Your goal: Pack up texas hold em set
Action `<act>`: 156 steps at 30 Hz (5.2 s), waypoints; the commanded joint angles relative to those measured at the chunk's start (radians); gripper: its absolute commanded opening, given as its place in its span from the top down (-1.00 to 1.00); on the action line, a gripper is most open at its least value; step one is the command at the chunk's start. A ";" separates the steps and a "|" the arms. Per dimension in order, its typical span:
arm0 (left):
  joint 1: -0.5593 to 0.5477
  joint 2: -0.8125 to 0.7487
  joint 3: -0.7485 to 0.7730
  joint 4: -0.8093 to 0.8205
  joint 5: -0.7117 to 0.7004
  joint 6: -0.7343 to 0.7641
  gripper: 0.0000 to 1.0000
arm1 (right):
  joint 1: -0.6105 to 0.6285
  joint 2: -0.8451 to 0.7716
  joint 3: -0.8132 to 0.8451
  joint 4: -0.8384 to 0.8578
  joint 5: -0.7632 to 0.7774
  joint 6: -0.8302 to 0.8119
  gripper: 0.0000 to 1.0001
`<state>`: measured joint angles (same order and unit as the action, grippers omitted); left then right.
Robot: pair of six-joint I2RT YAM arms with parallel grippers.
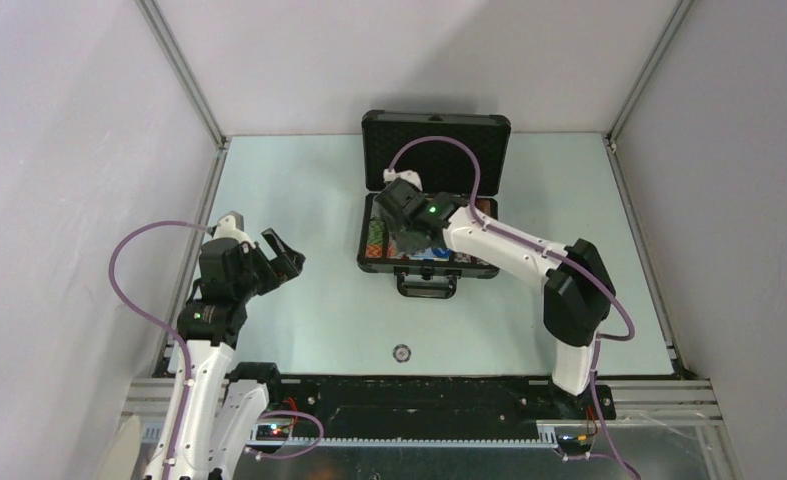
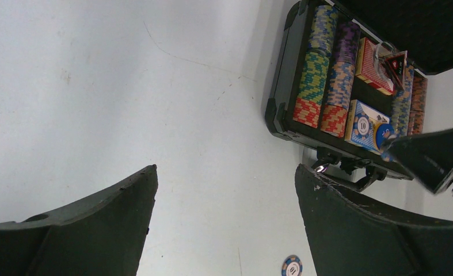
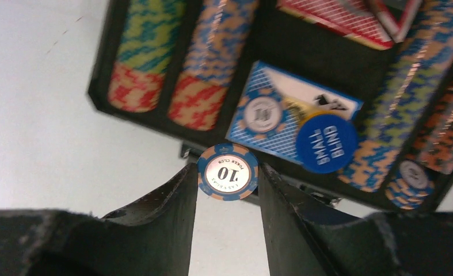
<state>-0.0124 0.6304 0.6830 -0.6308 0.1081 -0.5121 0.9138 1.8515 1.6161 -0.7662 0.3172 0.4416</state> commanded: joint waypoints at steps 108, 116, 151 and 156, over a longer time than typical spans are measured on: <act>0.039 -0.001 0.012 0.028 0.009 0.026 -0.87 | 0.400 -0.018 -0.420 0.105 0.016 0.319 0.12; 0.040 0.002 0.012 0.029 0.009 0.026 -0.88 | 0.316 -0.088 -0.405 0.134 0.011 0.261 0.12; 0.040 0.003 0.013 0.028 0.012 0.027 -0.87 | 0.319 -0.029 -0.453 0.174 -0.074 0.290 -0.29; 0.040 0.003 0.012 0.029 0.012 0.027 -0.87 | 0.323 -0.014 -0.453 0.187 -0.086 0.287 -0.18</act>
<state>0.0181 0.6407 0.6830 -0.6308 0.1093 -0.5045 1.2282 1.8210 1.1599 -0.6060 0.2375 0.7109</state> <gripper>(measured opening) 0.936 0.611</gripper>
